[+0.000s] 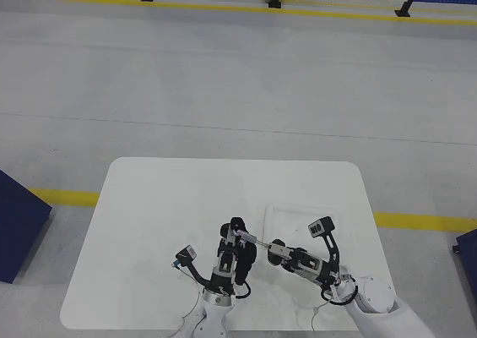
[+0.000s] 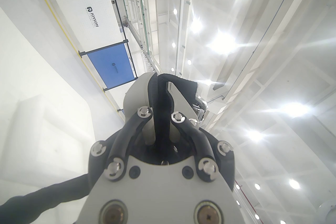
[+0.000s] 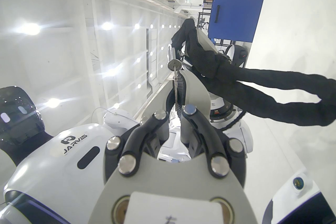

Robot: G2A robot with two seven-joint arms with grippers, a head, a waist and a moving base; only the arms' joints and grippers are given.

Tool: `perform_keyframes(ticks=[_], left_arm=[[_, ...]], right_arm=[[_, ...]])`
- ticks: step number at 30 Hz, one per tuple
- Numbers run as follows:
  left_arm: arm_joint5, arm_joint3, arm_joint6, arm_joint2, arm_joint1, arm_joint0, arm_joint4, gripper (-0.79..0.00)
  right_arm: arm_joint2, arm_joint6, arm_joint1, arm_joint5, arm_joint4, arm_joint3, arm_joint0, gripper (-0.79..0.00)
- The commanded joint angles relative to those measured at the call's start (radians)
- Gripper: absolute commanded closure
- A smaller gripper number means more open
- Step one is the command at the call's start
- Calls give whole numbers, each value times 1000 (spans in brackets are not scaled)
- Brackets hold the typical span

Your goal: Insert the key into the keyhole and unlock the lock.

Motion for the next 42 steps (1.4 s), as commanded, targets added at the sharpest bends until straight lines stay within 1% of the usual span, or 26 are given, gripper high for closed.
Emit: perform_keyframes(ticks=[1,24,35,42], left_arm=[[0,0,0,0,0,0,0,0],[0,0,0,0,0,0,0,0],[0,0,0,0,0,0,0,0],[0,0,0,0,0,0,0,0]], right_arm=[[1,4,-1,7,2,0,1,0],[-8,0,-25,38,-10,-7,5,0],[6,21,-30,81,-22,-24,14,0],[0,22,-37,90,-19,-23,22,0]])
